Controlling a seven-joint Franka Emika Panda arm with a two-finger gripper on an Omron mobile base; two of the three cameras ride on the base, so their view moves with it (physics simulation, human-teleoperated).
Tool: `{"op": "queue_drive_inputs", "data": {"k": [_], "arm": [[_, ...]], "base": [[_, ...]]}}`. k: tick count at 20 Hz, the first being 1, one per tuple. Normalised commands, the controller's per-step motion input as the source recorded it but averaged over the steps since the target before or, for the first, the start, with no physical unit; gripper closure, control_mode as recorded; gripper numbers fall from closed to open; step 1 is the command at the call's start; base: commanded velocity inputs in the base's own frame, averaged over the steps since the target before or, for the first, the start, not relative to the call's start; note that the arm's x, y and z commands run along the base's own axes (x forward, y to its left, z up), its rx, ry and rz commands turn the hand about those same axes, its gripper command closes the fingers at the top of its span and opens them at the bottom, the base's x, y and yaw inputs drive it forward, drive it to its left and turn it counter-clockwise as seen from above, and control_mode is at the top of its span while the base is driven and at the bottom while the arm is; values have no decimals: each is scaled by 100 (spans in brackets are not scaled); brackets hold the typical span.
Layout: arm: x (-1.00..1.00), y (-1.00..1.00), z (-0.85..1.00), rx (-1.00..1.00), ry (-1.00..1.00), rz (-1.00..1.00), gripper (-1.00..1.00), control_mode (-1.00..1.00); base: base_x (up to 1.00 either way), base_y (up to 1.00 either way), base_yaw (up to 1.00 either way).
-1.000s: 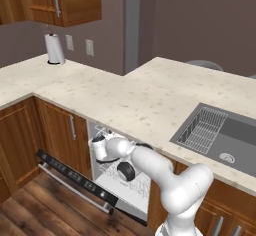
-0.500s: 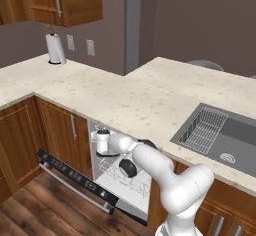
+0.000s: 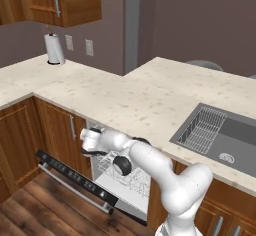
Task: Open the dishwasher door and pull out the top rack.
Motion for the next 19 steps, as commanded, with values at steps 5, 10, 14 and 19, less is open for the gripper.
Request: {"op": "queue_drive_inputs", "data": {"k": [5,10,14,19], "arm": [[-66,72,-33,49,79,6,-100,-100],[-49,48,-17,58,77,6,-100,-100],[-45,48,-15,56,63,9,-100,-100],[-42,56,3,31,34,3,-100,-100]], "base": [[0,0,0],[0,0,0],[0,0,0],[0,0,0]]}}
